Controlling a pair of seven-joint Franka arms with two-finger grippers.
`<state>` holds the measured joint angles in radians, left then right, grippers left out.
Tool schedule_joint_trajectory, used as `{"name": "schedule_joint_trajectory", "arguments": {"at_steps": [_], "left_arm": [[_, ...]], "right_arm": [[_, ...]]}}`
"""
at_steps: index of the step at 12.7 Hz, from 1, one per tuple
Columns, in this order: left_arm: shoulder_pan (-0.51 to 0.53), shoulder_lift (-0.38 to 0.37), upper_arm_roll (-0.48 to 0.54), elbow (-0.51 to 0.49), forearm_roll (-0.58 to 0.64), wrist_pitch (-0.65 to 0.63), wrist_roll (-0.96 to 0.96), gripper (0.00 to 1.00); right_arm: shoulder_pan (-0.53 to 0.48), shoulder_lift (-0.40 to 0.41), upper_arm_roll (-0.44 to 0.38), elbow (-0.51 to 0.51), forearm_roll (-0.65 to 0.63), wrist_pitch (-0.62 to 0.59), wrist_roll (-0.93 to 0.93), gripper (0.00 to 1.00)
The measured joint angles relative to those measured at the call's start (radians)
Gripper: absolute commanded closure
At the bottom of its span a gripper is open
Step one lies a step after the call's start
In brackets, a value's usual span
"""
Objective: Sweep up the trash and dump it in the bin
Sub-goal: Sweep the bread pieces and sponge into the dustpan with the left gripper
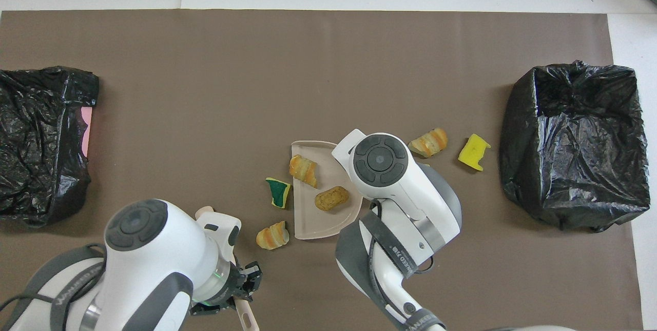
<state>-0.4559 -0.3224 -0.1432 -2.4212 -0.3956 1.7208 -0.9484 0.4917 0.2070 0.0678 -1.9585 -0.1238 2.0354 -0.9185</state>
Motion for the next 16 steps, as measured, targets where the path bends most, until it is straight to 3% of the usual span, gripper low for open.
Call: {"name": "schedule_joint_trajectory", "arguments": {"at_steps": [4, 7, 10, 16], "left_arm": [[-0.123, 0.0, -0.016, -0.081, -0.002, 0.181, -0.14, 1.0], [-0.166, 0.073, -0.017, -0.09, -0.002, 0.327, -0.106, 1.0], [-0.164, 0.143, -0.005, -0.083, -0.001, 0.397, 0.072, 1.0], [-0.122, 0.221, 0.012, -0.005, -0.001, 0.486, 0.608, 1.0]], "right_arm": [[0.026, 0.0, 0.001, -0.014, -0.01, 0.0, 0.005, 1.0], [0.029, 0.0, 0.001, -0.017, -0.015, 0.0, 0.021, 1.0], [0.029, 0.0, 0.001, -0.018, -0.015, 0.0, 0.028, 1.0], [0.03, 0.0, 0.001, -0.02, -0.015, -0.005, 0.057, 1.0]]}}
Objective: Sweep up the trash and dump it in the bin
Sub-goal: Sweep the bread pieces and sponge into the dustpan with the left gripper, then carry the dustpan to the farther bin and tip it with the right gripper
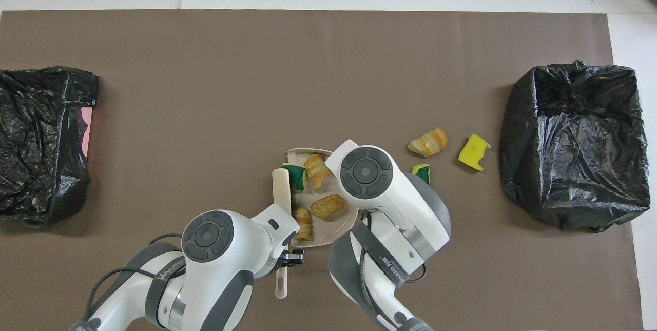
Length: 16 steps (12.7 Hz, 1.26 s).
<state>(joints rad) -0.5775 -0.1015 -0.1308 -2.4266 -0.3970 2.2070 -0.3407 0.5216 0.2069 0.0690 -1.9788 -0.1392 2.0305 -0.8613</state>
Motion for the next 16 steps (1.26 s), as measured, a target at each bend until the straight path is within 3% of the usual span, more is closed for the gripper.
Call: {"name": "schedule_joint_trajectory", "arguments": {"at_steps": [2, 4, 8, 11, 14, 16], "left_arm": [[0.0, 0.007, -0.001, 0.01, 0.0, -0.001, 0.067, 1.0], [0.0, 0.007, -0.001, 0.023, -0.001, -0.028, -0.005, 1.0], [0.081, -0.014, 0.005, 0.134, 0.0, -0.184, -0.059, 1.0], [0.178, -0.082, 0.013, 0.242, 0.066, -0.375, -0.132, 1.0], [0.128, -0.11, -0.011, 0.237, 0.095, -0.4, -0.262, 1.0], [0.034, -0.104, -0.019, 0.197, 0.097, -0.333, -0.344, 1.0]], "right_arm": [[-0.005, -0.003, 0.0, 0.001, 0.0, -0.006, 0.007, 1.0], [-0.026, -0.01, -0.003, 0.005, -0.001, -0.006, 0.007, 1.0], [-0.076, -0.034, -0.004, 0.024, -0.003, -0.031, -0.019, 1.0], [-0.149, -0.059, -0.004, 0.074, -0.003, -0.095, -0.135, 1.0], [-0.234, -0.072, -0.008, 0.15, -0.003, -0.177, -0.263, 1.0], [-0.311, -0.073, -0.011, 0.19, -0.003, -0.19, -0.377, 1.0]]}}
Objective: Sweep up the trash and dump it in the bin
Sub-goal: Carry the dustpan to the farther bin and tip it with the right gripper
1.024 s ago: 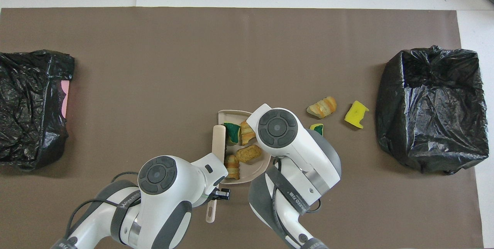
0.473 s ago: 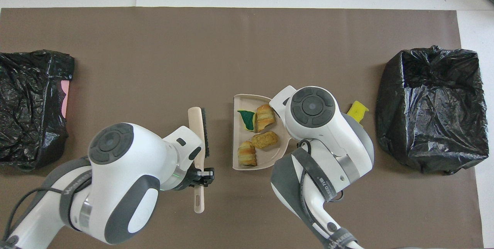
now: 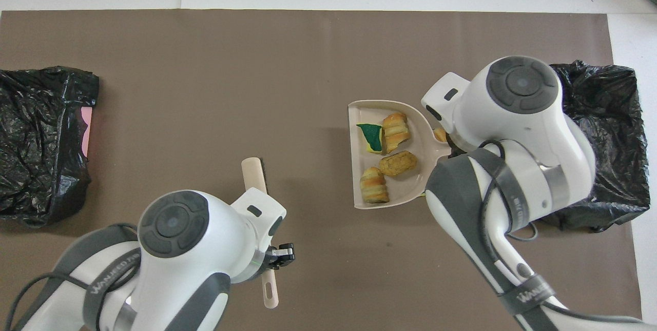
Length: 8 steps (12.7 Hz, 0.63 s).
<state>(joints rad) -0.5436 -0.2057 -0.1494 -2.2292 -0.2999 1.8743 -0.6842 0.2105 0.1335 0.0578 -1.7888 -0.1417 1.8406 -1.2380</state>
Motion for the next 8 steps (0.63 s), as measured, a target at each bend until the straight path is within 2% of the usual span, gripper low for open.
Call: {"name": "schedule_joint_trajectory", "arguments": {"at_steps": [3, 8], "left_arm": [[-0.136, 0.049, -0.008, -0.105, 0.0, 0.189, -0.08, 1.0], [-0.179, 0.114, -0.008, -0.14, 0.002, 0.286, -0.066, 1.0]], "right_arm": [[-0.133, 0.0, -0.003, 0.038, 0.0, -0.002, -0.189, 1.0], [-0.385, 0.0, -0.006, 0.087, 0.0, -0.012, -0.502, 1.0]]}}
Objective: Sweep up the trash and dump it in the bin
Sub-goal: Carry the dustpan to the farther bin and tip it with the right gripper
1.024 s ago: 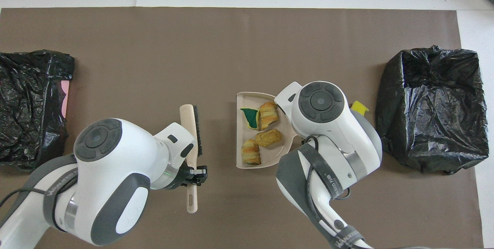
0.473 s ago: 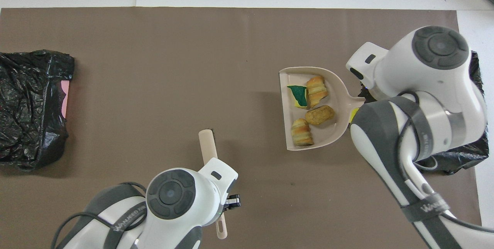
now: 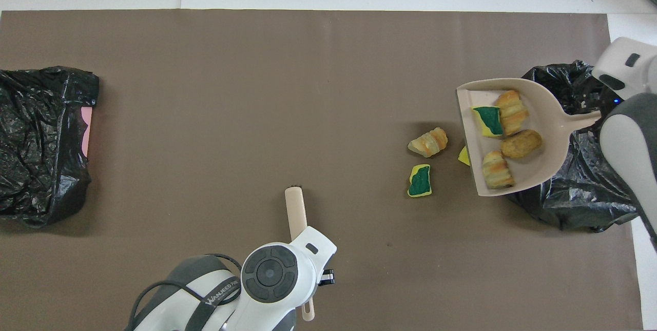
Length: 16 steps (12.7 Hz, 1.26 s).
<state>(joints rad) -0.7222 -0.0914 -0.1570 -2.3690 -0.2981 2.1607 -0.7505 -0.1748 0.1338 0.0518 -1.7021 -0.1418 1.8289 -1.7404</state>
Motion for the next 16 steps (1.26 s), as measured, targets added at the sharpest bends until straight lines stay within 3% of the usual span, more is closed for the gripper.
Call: {"name": "schedule_joint_trajectory", "arguments": {"at_steps": [3, 6, 7, 8, 9, 10, 13, 16], "left_arm": [[-0.009, 0.005, -0.002, -0.012, 0.0, 0.004, 0.003, 1.0], [-0.01, 0.021, -0.002, -0.018, 0.0, 0.029, 0.0, 1.0], [-0.012, 0.029, -0.002, -0.018, 0.0, 0.035, -0.007, 0.94], [-0.018, 0.038, -0.002, -0.019, 0.0, 0.046, -0.018, 0.63], [-0.026, 0.043, -0.002, -0.018, 0.0, 0.06, -0.025, 0.13], [-0.032, 0.048, -0.002, -0.018, 0.0, 0.065, -0.027, 0.02], [-0.026, 0.056, 0.013, -0.013, 0.0, 0.052, -0.027, 0.0], [0.037, 0.047, 0.027, 0.038, 0.013, -0.068, -0.027, 0.0]], "right_arm": [[-0.118, 0.0, -0.001, 0.004, -0.013, 0.0, -0.12, 1.0], [-0.202, 0.0, -0.002, 0.006, -0.163, 0.052, -0.176, 1.0], [-0.219, 0.001, -0.003, 0.005, -0.212, 0.09, -0.176, 1.0], [-0.227, 0.001, -0.003, 0.003, -0.266, 0.121, -0.176, 1.0], [-0.229, 0.001, -0.002, 0.002, -0.32, 0.144, -0.175, 1.0], [-0.228, 0.002, -0.001, 0.0, -0.367, 0.159, -0.168, 1.0], [-0.215, 0.002, 0.009, -0.006, -0.509, 0.162, -0.099, 1.0], [-0.163, 0.001, 0.011, -0.014, -0.637, 0.162, -0.055, 1.0]]}}
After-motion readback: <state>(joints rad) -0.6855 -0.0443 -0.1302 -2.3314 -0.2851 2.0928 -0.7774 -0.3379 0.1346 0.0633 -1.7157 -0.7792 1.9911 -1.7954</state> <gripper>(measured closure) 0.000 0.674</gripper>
